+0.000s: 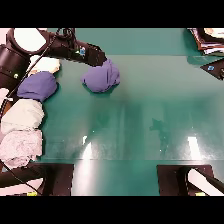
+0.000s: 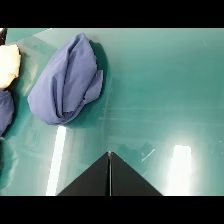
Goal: Fold the shirts.
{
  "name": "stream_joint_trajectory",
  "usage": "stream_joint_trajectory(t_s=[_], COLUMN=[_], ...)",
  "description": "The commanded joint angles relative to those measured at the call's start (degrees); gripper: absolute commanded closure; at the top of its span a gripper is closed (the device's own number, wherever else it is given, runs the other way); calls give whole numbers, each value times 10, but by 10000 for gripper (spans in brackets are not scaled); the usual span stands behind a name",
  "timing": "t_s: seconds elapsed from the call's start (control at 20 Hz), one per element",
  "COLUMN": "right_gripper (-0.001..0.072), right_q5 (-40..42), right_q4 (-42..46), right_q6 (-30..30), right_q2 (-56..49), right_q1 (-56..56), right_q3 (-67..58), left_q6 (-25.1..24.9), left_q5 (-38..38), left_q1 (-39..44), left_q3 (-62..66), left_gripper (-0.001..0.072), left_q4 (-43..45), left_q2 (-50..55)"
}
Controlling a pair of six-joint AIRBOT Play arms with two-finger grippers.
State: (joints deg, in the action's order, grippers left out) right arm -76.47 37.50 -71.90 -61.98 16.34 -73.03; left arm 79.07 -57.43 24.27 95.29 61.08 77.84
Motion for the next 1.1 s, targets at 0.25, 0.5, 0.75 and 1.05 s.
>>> stream_joint_trajectory(t_s=[0.25,0.5,0.75,1.05], right_gripper=[694,693,694,694], right_q5=[0,0,21,38], right_q4=[0,0,0,0], right_q6=[0,0,0,0], right_q2=[0,0,0,0], right_q1=[0,0,0,0], right_q3=[0,0,0,0], left_q6=[0,0,6,79], left_q5=[0,0,0,54], left_q1=[0,0,0,-2], left_q3=[0,0,0,0], left_gripper=[684,684,684,71], left_q4=[0,0,-21,141], left_q2=[0,0,0,36])
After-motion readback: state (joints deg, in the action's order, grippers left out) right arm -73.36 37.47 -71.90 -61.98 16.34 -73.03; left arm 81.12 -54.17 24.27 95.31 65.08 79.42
